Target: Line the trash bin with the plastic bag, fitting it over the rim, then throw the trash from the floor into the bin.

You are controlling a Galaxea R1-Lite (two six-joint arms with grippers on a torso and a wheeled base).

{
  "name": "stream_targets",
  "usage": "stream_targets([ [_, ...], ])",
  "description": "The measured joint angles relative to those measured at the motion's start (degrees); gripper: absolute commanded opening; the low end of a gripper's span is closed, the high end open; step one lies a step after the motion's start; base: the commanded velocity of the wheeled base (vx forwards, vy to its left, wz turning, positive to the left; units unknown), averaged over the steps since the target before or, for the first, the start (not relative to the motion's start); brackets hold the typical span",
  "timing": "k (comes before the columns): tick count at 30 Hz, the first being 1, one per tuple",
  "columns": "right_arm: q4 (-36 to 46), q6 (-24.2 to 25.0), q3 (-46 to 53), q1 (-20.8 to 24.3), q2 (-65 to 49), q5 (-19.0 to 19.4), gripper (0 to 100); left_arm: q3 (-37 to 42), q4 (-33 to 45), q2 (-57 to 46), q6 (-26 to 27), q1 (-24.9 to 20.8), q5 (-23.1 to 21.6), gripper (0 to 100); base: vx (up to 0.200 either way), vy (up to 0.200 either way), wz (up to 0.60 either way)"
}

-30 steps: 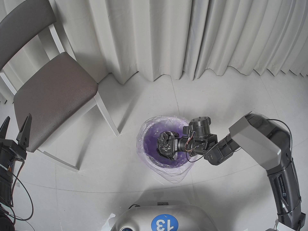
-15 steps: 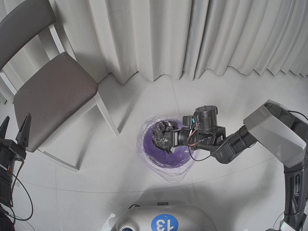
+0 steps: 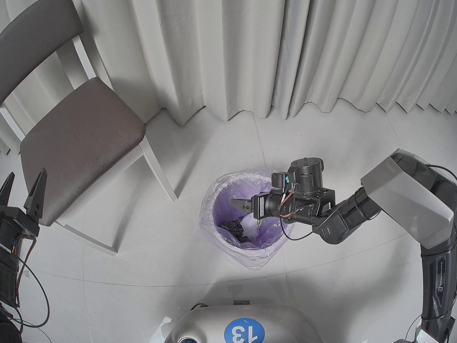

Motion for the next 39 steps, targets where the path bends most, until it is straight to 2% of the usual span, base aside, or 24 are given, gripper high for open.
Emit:
stream_targets([
  [10, 1.52, -0.22, -0.16, -2.46, -0.30, 0.02, 100, 0.00, 0.29, -0.17, 0.07, -0.01, 0.07, 100, 0.000, 0.000, 0.00],
  [18, 8.97, -3.71, -3.06, -11.50, -0.76, 0.05, 100, 0.00, 0.30, -0.30, 0.18, 0.02, 0.10, 100, 0.000, 0.000, 0.00],
  [22, 10.29, -7.75, -4.74, -16.41, -0.30, -0.05, 100, 0.00, 0.73, -0.17, 0.65, 0.02, 0.05, 100, 0.000, 0.000, 0.00],
  [28, 10.97, -9.72, -8.51, -21.46, 3.52, -0.06, 100, 0.00, 2.27, 0.06, 1.95, -0.09, 0.00, 100, 0.000, 0.000, 0.00],
  [39, 15.49, -10.02, -15.41, -22.61, 13.73, 0.30, 100, 0.00, 3.12, 0.06, 1.97, -0.17, 0.00, 100, 0.000, 0.000, 0.00],
])
